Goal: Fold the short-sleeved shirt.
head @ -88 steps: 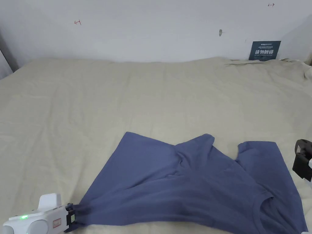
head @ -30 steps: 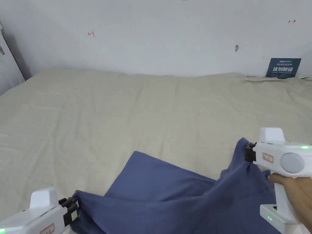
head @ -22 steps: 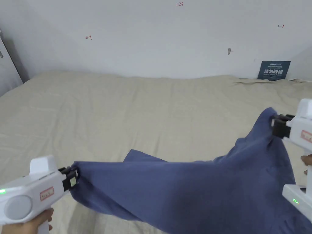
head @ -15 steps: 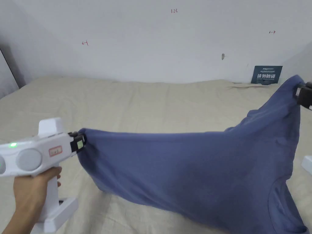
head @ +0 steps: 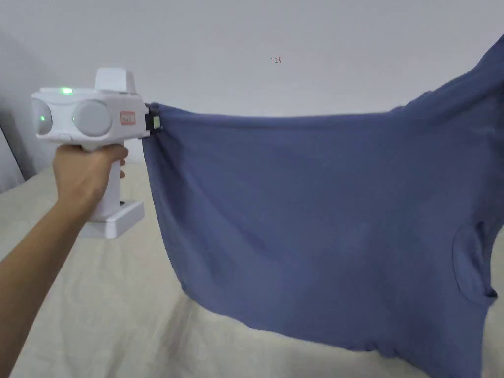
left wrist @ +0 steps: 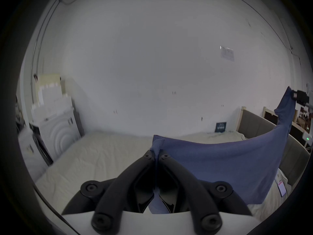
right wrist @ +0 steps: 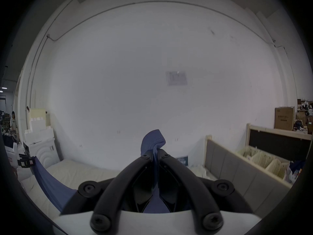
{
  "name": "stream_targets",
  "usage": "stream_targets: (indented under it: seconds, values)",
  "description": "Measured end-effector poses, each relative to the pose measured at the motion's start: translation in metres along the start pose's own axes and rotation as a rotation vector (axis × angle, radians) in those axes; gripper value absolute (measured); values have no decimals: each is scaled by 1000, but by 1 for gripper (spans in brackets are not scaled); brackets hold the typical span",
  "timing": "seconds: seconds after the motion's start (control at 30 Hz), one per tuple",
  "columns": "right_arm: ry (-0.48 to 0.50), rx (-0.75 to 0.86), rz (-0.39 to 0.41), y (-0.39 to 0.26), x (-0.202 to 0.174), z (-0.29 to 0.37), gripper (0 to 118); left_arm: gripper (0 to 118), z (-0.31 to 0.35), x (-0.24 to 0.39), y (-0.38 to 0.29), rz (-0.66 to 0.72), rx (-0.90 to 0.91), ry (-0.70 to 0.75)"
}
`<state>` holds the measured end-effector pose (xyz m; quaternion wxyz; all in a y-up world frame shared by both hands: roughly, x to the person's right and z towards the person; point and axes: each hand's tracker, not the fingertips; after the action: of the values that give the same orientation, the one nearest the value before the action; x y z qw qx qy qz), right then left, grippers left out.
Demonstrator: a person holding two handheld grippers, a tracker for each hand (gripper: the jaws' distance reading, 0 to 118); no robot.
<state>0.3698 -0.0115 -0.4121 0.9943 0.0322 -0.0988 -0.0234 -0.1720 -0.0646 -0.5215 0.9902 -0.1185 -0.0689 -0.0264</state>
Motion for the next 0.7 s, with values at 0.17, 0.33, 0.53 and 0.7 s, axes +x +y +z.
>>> stream_targets:
  seconds: [0.17, 0.33, 0.53, 0.7]
  values:
    - [14, 69, 19, 39, -5, -16, 1, 0, -14, -6, 57, -34, 76, 35]
    - [28, 91, 23, 44, -11, -25, 1, 0, -25, -7, 70, -41, 79, 42]
    - [30, 82, -28, 33, -13, -39, 1, 0, -37, -6, 56, -69, 91, 55]
    - [30, 33, -15, -4, -13, -40, 1, 0, -53, -6, 25, -101, 52, 48]
